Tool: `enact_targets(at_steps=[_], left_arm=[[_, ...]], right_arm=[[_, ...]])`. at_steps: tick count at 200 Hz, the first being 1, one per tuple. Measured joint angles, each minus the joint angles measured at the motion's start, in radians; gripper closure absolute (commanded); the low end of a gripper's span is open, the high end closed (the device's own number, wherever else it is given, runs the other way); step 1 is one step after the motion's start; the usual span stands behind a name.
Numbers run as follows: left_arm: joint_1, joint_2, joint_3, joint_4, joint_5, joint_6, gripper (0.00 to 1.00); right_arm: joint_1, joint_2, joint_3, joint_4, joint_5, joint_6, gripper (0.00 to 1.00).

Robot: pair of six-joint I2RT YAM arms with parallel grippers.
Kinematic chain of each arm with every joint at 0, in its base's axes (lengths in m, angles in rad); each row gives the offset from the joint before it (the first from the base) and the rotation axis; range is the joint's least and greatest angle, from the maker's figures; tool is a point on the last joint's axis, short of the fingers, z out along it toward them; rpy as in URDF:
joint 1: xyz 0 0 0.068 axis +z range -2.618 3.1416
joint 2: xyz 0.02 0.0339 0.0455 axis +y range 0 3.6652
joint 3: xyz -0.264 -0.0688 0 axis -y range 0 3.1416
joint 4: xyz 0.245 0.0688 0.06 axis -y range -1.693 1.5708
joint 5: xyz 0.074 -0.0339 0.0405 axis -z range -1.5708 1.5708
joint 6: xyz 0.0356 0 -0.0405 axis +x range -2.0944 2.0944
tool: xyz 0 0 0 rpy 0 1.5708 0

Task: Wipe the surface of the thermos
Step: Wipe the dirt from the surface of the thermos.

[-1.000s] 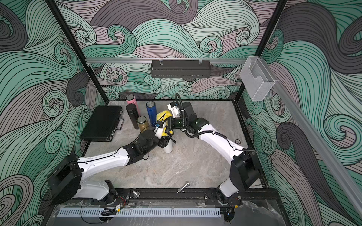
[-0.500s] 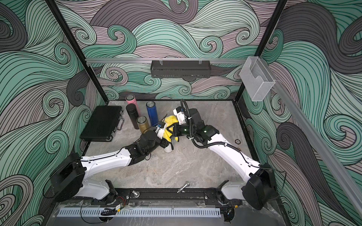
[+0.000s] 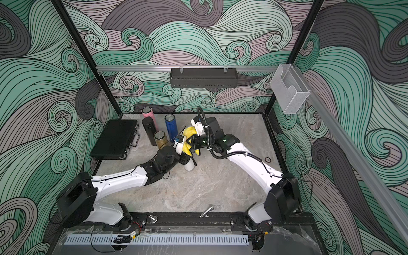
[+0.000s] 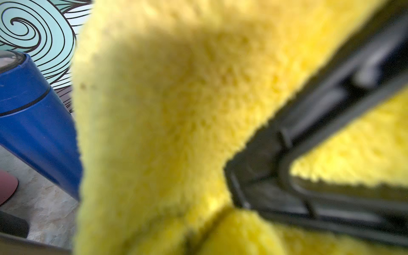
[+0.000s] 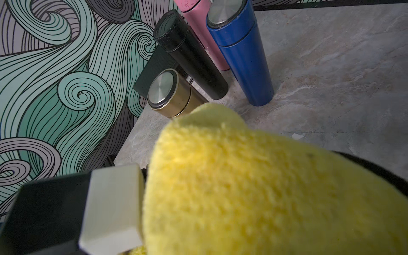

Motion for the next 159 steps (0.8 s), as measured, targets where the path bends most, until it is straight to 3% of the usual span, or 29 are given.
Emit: enact_targets(at_steps=[106,159], left_arm=[[-0.001,0.049,0.042,0.006,0.029,0.007,1.00],[-0.006,0.059,0.053,-0.005,0.022,0.035,1.00]], right_arm=[[0.003,0.061,-0.010,0.157,-0.039,0.048,1.00],[0.003,-0.027,-0.105,0.191,0.005,0.080,1.00]])
